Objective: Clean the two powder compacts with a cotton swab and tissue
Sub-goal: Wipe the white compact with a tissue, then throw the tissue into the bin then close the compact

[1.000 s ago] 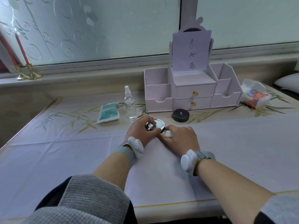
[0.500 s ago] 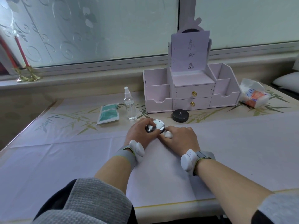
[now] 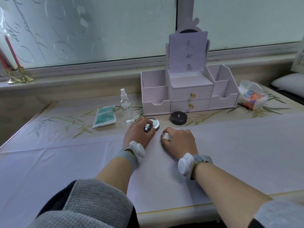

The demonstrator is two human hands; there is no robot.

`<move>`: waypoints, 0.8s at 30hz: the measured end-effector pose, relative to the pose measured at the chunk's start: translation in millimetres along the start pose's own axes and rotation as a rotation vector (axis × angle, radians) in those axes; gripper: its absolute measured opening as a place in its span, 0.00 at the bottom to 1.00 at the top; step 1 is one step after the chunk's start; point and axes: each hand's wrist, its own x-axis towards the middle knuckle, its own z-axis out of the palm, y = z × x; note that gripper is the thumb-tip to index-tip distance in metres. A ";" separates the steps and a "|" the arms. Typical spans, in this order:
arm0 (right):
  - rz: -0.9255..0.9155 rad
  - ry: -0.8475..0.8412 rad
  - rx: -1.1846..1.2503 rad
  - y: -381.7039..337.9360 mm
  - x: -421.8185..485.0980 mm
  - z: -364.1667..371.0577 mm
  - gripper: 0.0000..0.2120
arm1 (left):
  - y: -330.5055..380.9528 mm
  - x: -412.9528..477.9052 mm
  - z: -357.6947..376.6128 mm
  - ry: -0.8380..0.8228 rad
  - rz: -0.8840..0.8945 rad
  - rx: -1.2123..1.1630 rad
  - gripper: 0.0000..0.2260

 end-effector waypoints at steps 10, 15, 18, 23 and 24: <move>0.004 0.036 0.020 1.1 3.3 1.8 0.10 | 5.2 9.7 11.0 0.020 -0.029 0.029 0.09; 0.254 -0.048 0.372 7.8 9.8 -4.7 0.12 | 13.8 -4.9 6.3 0.111 0.001 0.008 0.09; 0.336 -0.035 0.565 10.5 11.4 -10.3 0.11 | 27.8 -18.4 6.3 0.124 0.017 -0.120 0.08; 0.461 0.047 0.811 3.5 10.2 -32.5 0.16 | 66.0 -38.6 17.7 0.005 0.027 -0.288 0.10; 0.509 0.060 0.858 2.7 9.2 -37.9 0.18 | 76.1 -40.6 20.3 -0.011 0.022 -0.334 0.10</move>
